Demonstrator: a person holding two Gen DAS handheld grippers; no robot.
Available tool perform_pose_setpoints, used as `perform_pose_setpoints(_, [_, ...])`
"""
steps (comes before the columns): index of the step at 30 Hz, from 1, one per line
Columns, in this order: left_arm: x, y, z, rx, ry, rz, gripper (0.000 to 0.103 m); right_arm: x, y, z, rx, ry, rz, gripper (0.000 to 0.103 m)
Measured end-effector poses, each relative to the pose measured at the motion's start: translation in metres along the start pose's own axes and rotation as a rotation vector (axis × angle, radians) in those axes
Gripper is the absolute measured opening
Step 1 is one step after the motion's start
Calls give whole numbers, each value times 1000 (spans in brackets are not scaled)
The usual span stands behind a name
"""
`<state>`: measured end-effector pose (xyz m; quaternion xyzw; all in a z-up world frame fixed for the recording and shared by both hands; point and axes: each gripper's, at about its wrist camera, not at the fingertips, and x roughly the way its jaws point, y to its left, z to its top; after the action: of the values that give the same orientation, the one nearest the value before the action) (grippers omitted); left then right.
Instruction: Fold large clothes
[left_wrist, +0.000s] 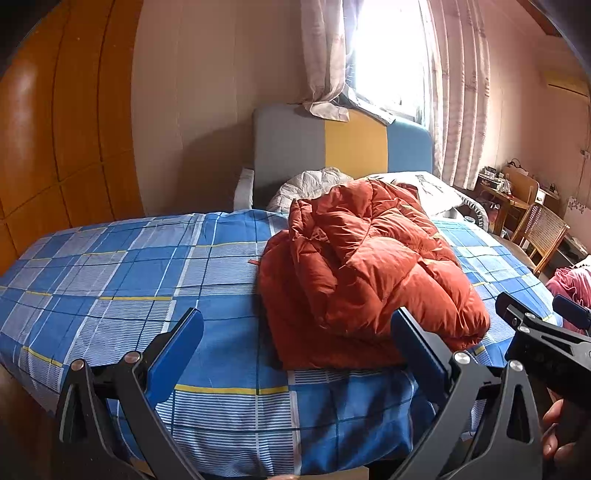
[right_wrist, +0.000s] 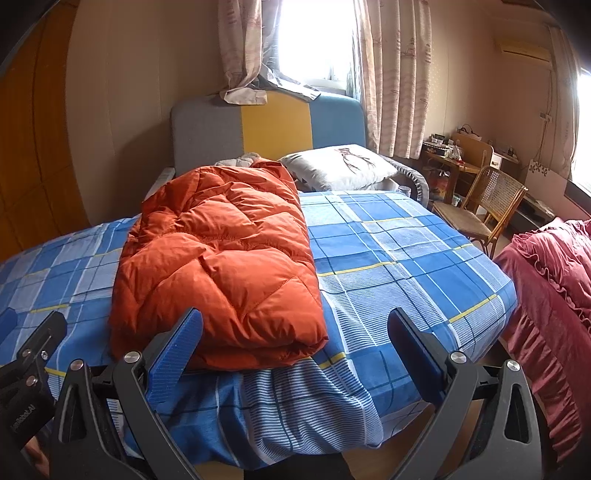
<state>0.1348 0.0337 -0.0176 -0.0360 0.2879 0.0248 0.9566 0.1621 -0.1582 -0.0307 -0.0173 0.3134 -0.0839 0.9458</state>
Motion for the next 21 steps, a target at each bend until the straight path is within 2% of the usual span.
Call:
perform_pose_setpoints(10, [1,5,-3,-1,6,8,101,3,6,-2,-11,7,4,100])
perform_pose_setpoints(21, [7,15,-4,-48,14,19,101,3,15,-4,-35,11,26,100])
